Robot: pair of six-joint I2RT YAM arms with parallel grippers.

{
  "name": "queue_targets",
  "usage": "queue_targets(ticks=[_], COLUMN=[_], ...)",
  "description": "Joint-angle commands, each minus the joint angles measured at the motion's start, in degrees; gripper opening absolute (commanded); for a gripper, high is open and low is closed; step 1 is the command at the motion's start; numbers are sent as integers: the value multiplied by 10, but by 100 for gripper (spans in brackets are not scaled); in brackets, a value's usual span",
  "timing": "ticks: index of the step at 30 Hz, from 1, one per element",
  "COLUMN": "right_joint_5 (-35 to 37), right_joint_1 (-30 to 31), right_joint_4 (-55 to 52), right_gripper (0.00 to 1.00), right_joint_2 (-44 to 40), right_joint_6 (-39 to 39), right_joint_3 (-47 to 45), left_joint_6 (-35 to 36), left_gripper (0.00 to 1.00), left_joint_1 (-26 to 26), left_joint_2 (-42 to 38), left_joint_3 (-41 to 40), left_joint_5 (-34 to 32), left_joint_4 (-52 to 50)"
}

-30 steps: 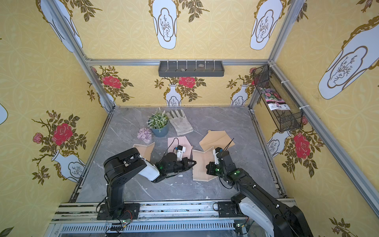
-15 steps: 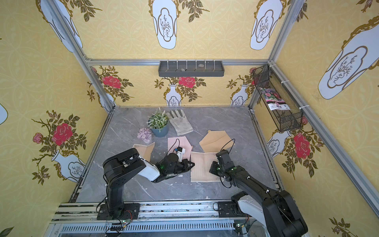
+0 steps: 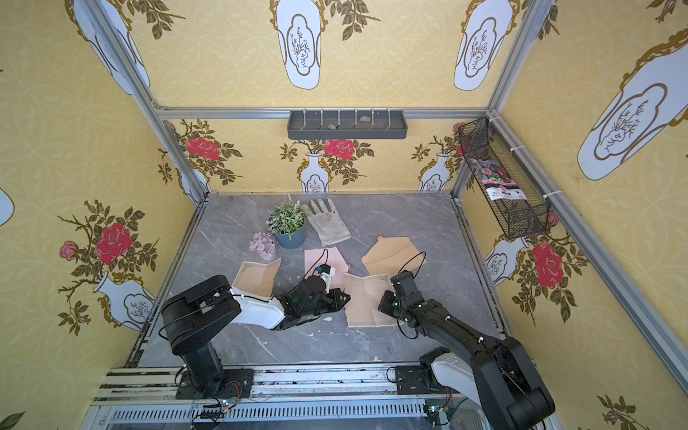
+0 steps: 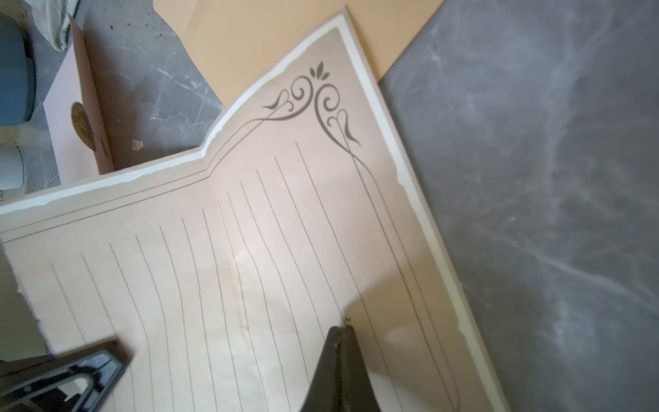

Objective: Take the letter paper out of the envelope
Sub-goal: Place the letter paper at the center of the board.

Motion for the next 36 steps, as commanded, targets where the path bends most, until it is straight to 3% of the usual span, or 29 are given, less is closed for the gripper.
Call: queue_targets(ticks=[1,3,7,18,23,27,31,34,36], right_joint_5=[5,8,10,-1,40,65,62,51,24], right_joint_1=[2,2,2,18,81,108,106,93,34], right_joint_4=[-38,-46,-55,-97,-151,-169,-151,-127,-108], right_gripper=[0,0,0,0,16,30,49,60,68], right_joint_2=[-22,-36,-49,-95,-149,-140,-116,-108,-104], right_joint_6=[5,7,9,1,-1,-11,-52,-138,-190], right_joint_3=[-6,-4,-2,29,93,136,167,205,232], left_joint_6=[22,23,24,48,81,109,133,171,204], left_gripper=[0,3,24,39,45,50,54,68,71], left_joint_1=[-5,-8,-12,-16,-17,-18,-18,-9,36], left_joint_2=[-2,0,6,-25,-97,-161,-241,-334,-406], left_joint_3=[1,1,3,7,11,21,21,24,27], left_joint_5=[-24,-26,-27,-46,-81,-104,-135,-192,-195], left_joint_4=[-46,-49,-50,-95,-182,-259,-321,-392,-445])
